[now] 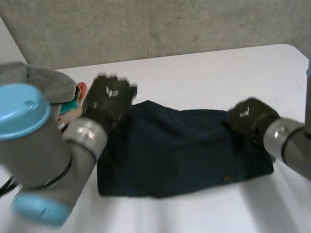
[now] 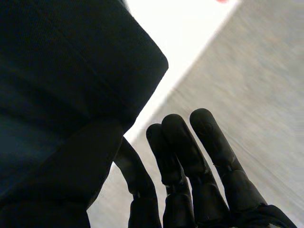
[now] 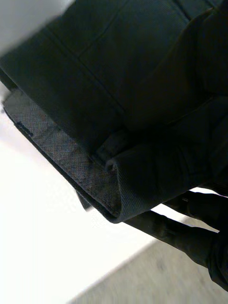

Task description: Fold the laundry.

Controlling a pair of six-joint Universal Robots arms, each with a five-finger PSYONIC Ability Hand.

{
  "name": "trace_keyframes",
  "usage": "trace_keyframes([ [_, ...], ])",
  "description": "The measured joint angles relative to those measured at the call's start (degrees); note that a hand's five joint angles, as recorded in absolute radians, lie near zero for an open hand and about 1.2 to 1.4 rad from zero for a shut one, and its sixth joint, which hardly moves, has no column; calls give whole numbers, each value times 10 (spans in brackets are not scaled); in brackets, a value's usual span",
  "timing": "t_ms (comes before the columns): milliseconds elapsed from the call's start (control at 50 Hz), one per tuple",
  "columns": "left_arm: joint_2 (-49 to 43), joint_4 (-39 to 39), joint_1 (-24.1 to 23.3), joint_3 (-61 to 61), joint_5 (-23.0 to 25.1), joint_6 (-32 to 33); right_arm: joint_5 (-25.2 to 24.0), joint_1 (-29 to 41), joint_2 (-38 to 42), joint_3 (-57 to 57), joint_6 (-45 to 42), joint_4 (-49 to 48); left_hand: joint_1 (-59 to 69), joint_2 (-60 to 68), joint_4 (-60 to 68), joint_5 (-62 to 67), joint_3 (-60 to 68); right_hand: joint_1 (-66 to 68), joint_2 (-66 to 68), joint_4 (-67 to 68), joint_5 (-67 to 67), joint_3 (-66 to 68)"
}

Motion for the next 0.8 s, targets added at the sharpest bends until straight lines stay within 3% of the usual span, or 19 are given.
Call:
trace_keyframes([
  [180,-210,101,4,219,1,32,38,6,130,-116,6,-138,0,1,0,0,1,0,-3,-6,-3,-5],
  [260,-290,109,3,292,3,62,66,8,207,-180,-7,-189,-2,-3,-2,-1,-1,-217,-247,-249,-245,-246],
  [280,-309,111,2,309,3,69,79,8,231,-202,-12,-200,-38,-44,-46,-27,-41,-342,-383,-372,-374,-368],
  [320,-331,115,1,329,3,78,99,8,256,-229,-19,-210,-216,-203,-205,-180,-197,-469,-508,-504,-502,-499],
  [380,-350,131,-2,343,2,83,139,8,280,-267,-25,-217,-537,-519,-519,-486,-505,-509,-554,-564,-554,-561],
  [480,-328,156,-12,315,-2,71,173,6,261,-275,-16,-211,-557,-566,-571,-535,-559,-510,-554,-565,-554,-561],
  [560,-271,164,-18,261,-4,56,171,3,220,-247,-4,-195,-557,-566,-571,-535,-559,-509,-554,-565,-554,-561],
  [680,-144,158,-24,115,-3,36,102,-1,95,-117,21,-99,-557,-566,-571,-535,-559,-510,-554,-565,-554,-561],
  [800,-82,141,-20,-6,-2,32,35,-32,49,-1,56,-63,-557,-567,-571,-535,-559,-509,-554,-565,-554,-561],
])
